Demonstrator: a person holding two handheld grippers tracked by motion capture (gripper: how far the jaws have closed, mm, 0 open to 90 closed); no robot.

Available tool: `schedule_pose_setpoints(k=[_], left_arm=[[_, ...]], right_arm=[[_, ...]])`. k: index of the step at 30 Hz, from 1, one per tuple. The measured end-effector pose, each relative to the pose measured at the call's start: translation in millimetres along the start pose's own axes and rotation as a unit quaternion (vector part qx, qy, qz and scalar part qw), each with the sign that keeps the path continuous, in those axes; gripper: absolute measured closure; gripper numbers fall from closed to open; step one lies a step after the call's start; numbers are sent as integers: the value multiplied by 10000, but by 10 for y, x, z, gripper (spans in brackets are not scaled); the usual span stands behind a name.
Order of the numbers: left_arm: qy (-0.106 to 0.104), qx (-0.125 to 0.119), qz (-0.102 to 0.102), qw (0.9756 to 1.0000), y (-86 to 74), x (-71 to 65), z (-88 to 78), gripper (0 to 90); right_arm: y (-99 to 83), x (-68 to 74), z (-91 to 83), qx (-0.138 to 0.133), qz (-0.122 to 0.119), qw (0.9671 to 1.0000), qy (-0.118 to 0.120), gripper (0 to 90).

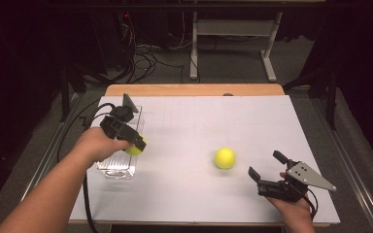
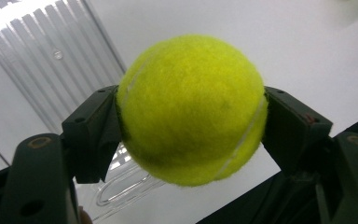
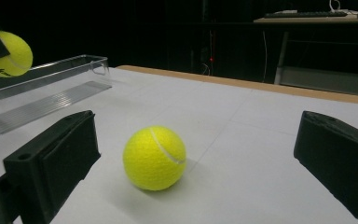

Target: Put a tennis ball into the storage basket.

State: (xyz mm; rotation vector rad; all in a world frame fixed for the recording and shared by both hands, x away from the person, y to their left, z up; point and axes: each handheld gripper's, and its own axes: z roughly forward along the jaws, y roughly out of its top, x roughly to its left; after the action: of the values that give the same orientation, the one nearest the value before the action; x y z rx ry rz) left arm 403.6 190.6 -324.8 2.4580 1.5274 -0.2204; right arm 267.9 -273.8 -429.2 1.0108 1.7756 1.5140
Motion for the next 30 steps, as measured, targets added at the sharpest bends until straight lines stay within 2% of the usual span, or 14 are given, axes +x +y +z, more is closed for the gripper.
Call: schedule_pose_setpoints(k=[21,24,30], left_arm=[[7,-90,-338,9994,-111,278,-89,268],[87,-91,-374,9992,-130,309,-88,267],[116,-101,-452,9989,-167,378,-71,267]], right_arm=[[-3,11,8,22,-14,10000,5,1],[-3,10,8,19,-15,10000,2,1],[-3,15,11,30,-24,10000,7,1]])
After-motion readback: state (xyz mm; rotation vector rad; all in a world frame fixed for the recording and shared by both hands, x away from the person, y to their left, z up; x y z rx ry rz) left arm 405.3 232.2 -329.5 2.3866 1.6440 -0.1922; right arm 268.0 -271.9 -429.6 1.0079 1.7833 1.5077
